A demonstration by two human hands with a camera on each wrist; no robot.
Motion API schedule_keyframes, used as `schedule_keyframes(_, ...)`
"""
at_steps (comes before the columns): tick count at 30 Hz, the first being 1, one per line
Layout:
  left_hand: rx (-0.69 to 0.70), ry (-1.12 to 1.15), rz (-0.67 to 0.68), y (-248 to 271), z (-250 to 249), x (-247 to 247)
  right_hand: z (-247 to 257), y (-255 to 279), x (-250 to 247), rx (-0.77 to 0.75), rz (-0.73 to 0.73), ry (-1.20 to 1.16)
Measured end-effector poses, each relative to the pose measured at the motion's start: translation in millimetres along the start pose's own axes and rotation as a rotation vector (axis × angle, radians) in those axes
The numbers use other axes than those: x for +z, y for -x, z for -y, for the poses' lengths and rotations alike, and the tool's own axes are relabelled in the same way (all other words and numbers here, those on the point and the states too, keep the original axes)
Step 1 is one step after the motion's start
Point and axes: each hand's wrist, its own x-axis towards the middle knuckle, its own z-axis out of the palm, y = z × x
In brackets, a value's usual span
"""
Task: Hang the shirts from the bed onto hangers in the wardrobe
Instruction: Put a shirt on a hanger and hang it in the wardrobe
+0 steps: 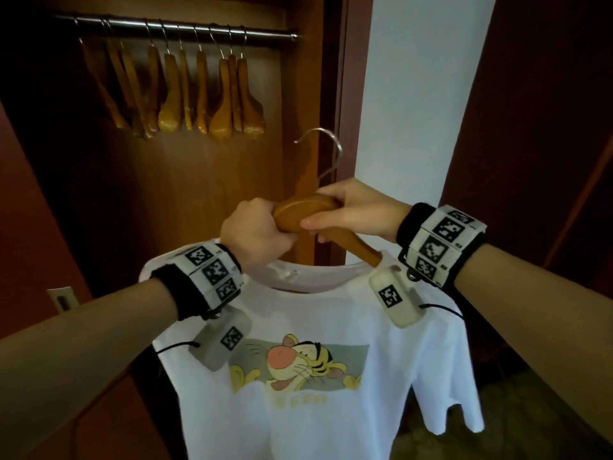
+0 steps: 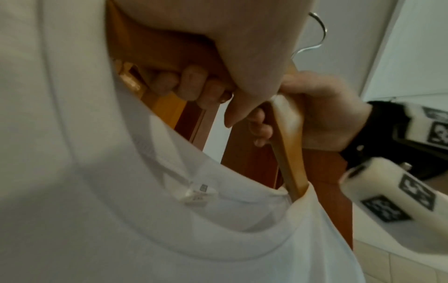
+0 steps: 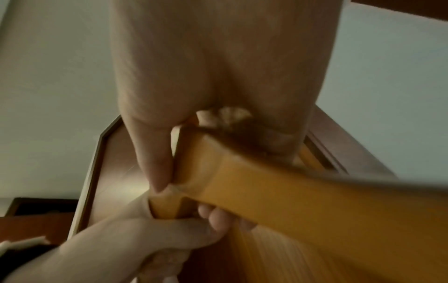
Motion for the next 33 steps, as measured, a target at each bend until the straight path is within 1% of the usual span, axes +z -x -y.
schedule_keyframes(2, -0.065, -0.008, -0.035, -0.1, 7.7, -3.6, -17.5, 10.0, -4.4, 0.019, -0.003, 0.052)
schedule_keyframes(5, -0.13, 0.012, -0.048, -4.3, 19.8, -12.2, -55.4, 29.5, -6.2, 0.095, 0.021, 0.187)
schedule_keyframes(6, -0.143, 0.022, -0.052, -5.7, 23.1, -15.3, -68.6, 35.2, -5.5, 0.115, 0.01, 0.196)
schedule_keyframes(10, -0.147, 0.0, -0.077, -8.9, 32.3, -22.9, -106.0, 53.0, 1.1, 0.165, -0.076, 0.14)
schedule_keyframes(17, -0.151, -0.035, -0.065, -16.2, 40.2, -22.3, -141.0, 66.0, 18.4, 0.249, -0.04, 0.037)
schedule_keyframes(22, -0.157, -0.066, -0.036, -19.9, 49.2, -23.5, -171.5, 76.3, 41.9, 0.277, -0.183, -0.109)
schedule_keyframes(24, -0.175, -0.084, -0.057, -21.9, 54.9, -27.1, -196.0, 79.4, 53.6, 0.339, -0.18, -0.131)
schedule_keyframes(29, -0.179, -0.083, -0.142, -29.6, 62.1, -40.2, -274.3, 92.4, 72.6, 0.547, -0.05, 0.147)
schedule_keyframes(31, -0.19, -0.082, -0.178, -30.7, 65.0, -41.5, -283.7, 97.6, 74.9, 0.609, -0.033, 0.221)
schedule_keyframes(33, -0.193, -0.071, -0.196, -33.4, 71.5, -42.3, -280.1, 101.2, 74.9, 0.618, -0.072, 0.2)
